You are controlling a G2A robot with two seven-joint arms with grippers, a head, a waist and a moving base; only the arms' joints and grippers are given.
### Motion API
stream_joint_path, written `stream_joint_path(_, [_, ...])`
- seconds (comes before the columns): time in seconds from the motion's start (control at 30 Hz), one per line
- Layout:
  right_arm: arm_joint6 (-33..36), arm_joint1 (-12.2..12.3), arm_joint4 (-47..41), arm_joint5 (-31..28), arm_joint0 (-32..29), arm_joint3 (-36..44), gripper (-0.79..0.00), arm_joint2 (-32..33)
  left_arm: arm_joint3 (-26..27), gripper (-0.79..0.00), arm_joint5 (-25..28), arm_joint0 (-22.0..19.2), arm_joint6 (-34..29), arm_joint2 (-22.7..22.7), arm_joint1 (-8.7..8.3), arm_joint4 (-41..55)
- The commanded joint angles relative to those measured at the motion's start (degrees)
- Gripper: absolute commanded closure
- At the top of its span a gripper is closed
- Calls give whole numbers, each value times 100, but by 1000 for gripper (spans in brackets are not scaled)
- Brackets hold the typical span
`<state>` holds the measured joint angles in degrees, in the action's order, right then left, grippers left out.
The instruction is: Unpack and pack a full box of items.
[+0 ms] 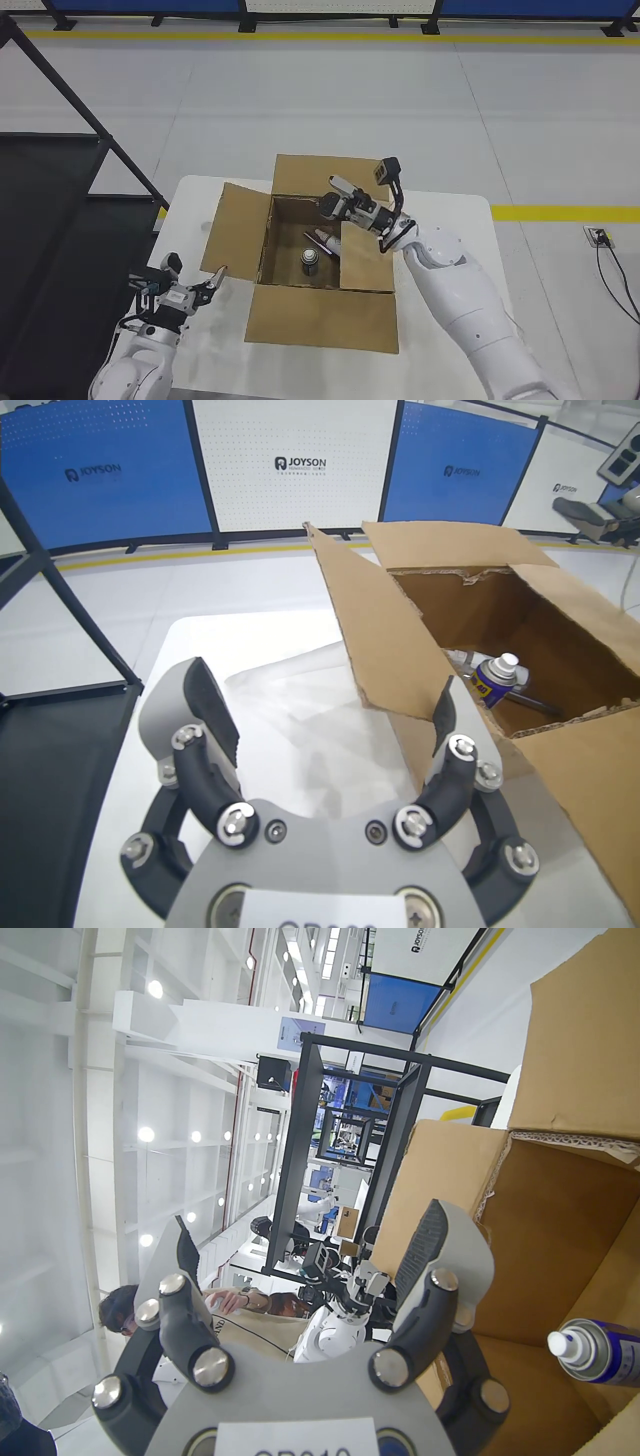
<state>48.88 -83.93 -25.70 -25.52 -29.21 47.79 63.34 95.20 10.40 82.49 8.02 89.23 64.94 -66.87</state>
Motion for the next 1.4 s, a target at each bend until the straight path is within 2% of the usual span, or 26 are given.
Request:
stream_joint_path(0.0, [20, 35, 40, -23, -66, 86, -785, 78, -107, -785, -5, -18, -32, 6, 6, 50])
stream_joint_path(0.23, [-12, 164, 316, -271, -351, 518, -785, 349, -469, -785, -42, -137, -177, -50, 21, -44])
stream_joint_path(0.43, [-353, 275, 1018, -325, -668, 1097, -785, 495, -634, -785, -46, -199, -194, -87, 35, -99])
stream_joint_path(0.57, [-353, 275, 1018, -325, -668, 1097, -785, 495, -653, -785, -32, -210, -185, -81, 40, -108])
stream_joint_path(0.93, [-452, 288, 1079, -273, -789, 1277, -785, 504, -159, -785, 12, 11, -66, 88, 41, -77])
stream_joint_path(1.37, [-110, 402, 1027, -297, -1015, 1691, -785, 678, 634, -785, 87, 188, 12, 336, 31, -176])
